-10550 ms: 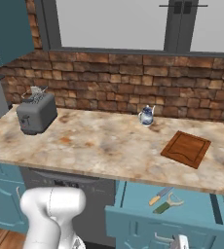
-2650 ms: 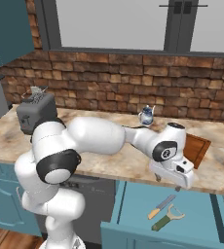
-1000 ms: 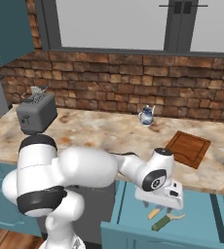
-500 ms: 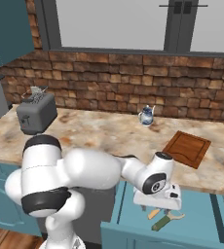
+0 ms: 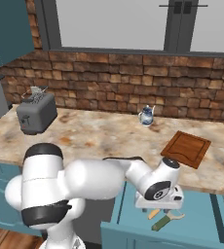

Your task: Open the drawer on the right and place the cutting tools on the cutting board.

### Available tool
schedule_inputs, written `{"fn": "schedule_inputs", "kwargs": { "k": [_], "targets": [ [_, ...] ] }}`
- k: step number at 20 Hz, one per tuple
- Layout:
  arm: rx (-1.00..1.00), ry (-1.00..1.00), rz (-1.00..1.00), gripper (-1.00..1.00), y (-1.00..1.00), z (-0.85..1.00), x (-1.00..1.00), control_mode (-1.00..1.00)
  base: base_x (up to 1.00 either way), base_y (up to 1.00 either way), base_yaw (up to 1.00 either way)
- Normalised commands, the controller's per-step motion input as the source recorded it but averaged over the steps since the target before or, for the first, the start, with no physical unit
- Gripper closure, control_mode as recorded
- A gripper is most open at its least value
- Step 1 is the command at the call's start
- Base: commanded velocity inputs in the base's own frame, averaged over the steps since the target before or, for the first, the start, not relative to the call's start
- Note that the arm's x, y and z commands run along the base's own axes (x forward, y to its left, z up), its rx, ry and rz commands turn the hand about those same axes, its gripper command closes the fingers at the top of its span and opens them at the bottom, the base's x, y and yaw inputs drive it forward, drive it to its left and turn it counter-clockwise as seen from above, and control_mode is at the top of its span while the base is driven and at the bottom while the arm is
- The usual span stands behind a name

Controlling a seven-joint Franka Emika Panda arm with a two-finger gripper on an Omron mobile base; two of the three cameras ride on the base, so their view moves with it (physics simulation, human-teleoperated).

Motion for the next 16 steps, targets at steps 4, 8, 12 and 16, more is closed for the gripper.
{"fn": "schedule_inputs", "kwargs": {
  "k": [4,8,12,16],
  "targets": [
    [0.01,-0.01,-0.10,-1.00,-0.20,-0.01,0.29,-1.00,0.00,0.00,0.00],
    [0.02,0.00,-0.24,-1.00,-0.21,-0.04,0.31,-1.00,0.00,0.00,0.00],
    [0.06,0.00,-0.26,-1.00,-0.14,-0.09,0.17,-1.00,0.00,0.00,0.00],
    [0.04,0.00,-0.23,-1.00,-0.05,-0.24,0.13,-1.00,0.00,0.00,0.00]
  ]
}}
